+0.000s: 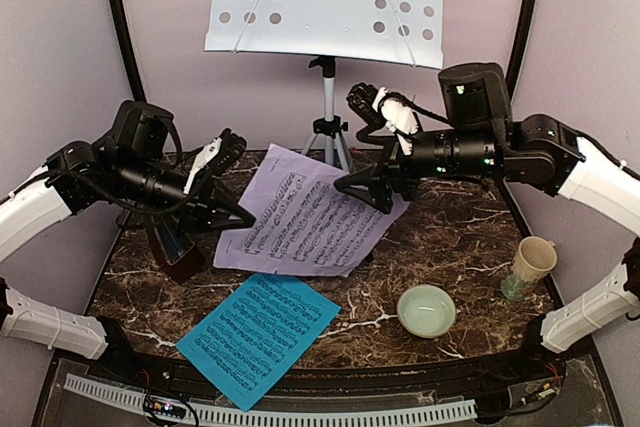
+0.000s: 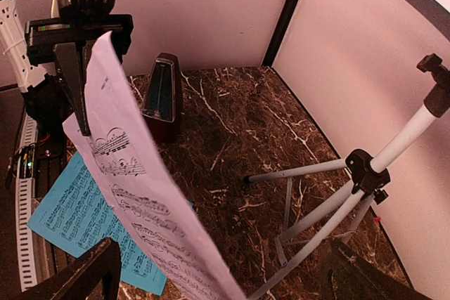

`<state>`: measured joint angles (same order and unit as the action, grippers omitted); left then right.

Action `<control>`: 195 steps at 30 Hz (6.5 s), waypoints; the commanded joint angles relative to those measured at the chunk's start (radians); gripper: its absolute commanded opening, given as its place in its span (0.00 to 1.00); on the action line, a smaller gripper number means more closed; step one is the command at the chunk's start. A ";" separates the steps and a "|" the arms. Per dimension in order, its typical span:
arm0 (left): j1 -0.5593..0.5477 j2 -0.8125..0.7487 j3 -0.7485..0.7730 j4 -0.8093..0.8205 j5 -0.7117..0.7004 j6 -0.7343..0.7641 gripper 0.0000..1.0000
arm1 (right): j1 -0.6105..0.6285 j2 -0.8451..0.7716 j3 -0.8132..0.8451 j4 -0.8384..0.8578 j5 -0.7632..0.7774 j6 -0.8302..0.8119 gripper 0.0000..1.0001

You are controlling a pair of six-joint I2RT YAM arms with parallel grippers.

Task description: Set up the instrument practice props

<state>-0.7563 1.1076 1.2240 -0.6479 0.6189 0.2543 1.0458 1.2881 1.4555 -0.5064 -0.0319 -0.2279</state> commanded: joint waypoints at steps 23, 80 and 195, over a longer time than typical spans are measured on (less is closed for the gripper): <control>-0.099 -0.002 0.000 -0.021 -0.065 0.151 0.00 | 0.142 0.138 0.094 -0.330 -0.080 -0.047 0.30; -0.055 0.429 0.886 0.455 -0.854 0.120 0.41 | -0.166 0.103 0.374 0.706 0.305 0.088 0.00; -0.040 0.439 0.542 1.058 -0.791 0.266 0.00 | -0.287 0.453 0.480 0.962 -0.011 -0.098 0.59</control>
<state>-0.7940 1.6001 1.7832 0.3771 -0.1913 0.5194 0.7670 1.8278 1.9987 0.3714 -0.1001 -0.3698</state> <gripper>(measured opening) 0.036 0.604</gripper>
